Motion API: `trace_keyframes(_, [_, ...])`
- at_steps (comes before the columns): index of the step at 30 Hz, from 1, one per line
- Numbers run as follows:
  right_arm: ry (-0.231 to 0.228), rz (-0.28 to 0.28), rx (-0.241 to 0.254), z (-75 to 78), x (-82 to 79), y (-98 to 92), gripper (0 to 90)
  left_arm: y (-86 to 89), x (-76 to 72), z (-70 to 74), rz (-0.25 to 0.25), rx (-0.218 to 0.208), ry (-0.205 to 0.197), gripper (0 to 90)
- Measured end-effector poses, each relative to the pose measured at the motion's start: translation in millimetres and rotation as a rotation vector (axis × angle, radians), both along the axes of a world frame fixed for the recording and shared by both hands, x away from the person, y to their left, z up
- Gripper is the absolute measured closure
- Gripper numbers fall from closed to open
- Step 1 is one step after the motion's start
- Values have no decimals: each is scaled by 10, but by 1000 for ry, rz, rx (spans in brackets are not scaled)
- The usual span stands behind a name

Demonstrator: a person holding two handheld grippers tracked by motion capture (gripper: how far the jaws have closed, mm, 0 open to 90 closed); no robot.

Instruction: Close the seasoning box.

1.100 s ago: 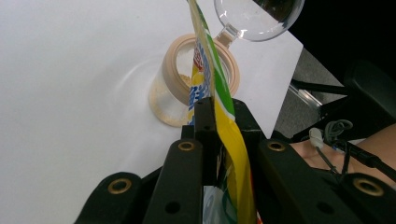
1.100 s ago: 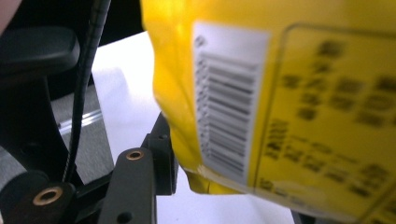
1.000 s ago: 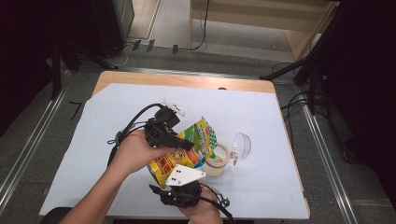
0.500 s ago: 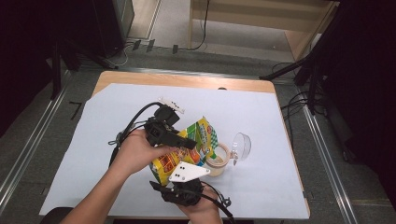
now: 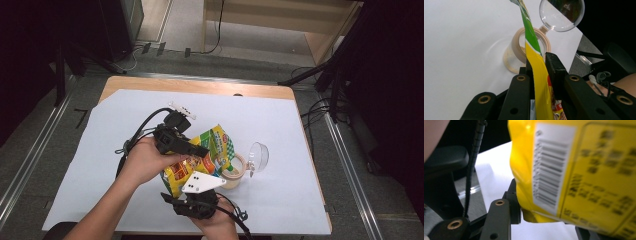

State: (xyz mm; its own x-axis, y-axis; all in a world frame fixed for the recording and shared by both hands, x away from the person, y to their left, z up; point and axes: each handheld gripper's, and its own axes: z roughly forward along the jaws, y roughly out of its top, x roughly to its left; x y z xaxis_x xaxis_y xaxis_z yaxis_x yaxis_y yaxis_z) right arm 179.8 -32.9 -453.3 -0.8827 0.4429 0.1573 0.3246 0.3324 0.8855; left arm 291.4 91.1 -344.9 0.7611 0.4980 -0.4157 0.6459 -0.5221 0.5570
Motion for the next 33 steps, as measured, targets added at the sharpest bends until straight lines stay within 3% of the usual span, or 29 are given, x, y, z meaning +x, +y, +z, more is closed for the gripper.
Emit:
trace_keyframes(6, [-22, -7, -24, 7, 3, 3, 619, -22, 34, -1, -2, 0, 10, 818])
trace_keyframes(15, [39, -9, 15, 117, 105, -38, 618, -115, 181, 110, -16, 33, 47, 812])
trace_keyframes(21, [40, -30, 62, 92, 111, -61, 621, -128, 172, 106, -18, 5, 45, 797])
trace_keyframes(28, [63, -34, 58, 35, 120, -33, 629, -188, 72, 130, -28, 27, 2, 787])
trace_keyframes(33, [47, -35, 53, 14, 126, -16, 630, -173, 66, 122, -25, 20, 8, 790])
